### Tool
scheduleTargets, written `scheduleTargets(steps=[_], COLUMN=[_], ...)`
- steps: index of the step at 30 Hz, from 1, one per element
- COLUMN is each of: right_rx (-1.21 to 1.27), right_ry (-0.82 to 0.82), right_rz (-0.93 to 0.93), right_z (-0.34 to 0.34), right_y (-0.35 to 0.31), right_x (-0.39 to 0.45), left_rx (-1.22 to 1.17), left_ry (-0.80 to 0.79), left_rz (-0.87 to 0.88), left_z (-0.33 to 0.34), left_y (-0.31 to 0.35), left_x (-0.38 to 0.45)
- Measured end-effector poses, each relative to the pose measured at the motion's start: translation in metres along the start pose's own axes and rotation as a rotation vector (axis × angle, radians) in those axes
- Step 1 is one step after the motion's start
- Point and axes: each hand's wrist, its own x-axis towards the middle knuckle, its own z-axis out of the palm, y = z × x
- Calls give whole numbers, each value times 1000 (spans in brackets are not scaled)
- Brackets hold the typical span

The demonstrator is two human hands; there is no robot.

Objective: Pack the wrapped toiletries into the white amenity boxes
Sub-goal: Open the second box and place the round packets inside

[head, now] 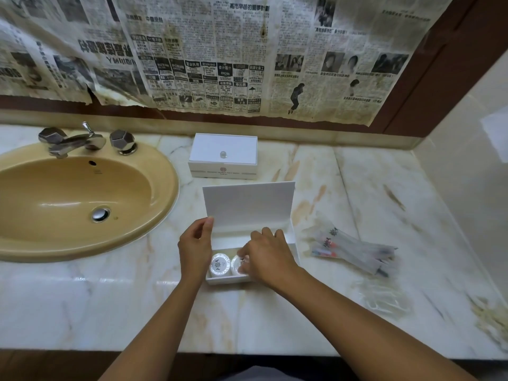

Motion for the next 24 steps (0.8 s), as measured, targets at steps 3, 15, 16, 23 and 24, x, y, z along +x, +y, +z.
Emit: scheduleTargets(steps=[3, 15, 16, 23, 24], right_rx=[68, 51, -3, -63, -65], right_ry=[7, 16, -58, -313, -296], right_rz=[-30, 416, 459, 532, 511], right_z=[-5, -56, -52, -9, -4], right_y=[5, 126, 138, 181, 181], right_x=[-6, -32, -35, -38, -37], left_rx=[-2, 4, 6, 5, 4], left_ry=[-6, -18, -19, -21, -22], left_rz=[-3, 15, 15, 13, 14], left_z=[0, -1, -1, 0, 0], left_y=[0, -1, -1, 0, 0], left_x=[0, 0, 0, -1, -1])
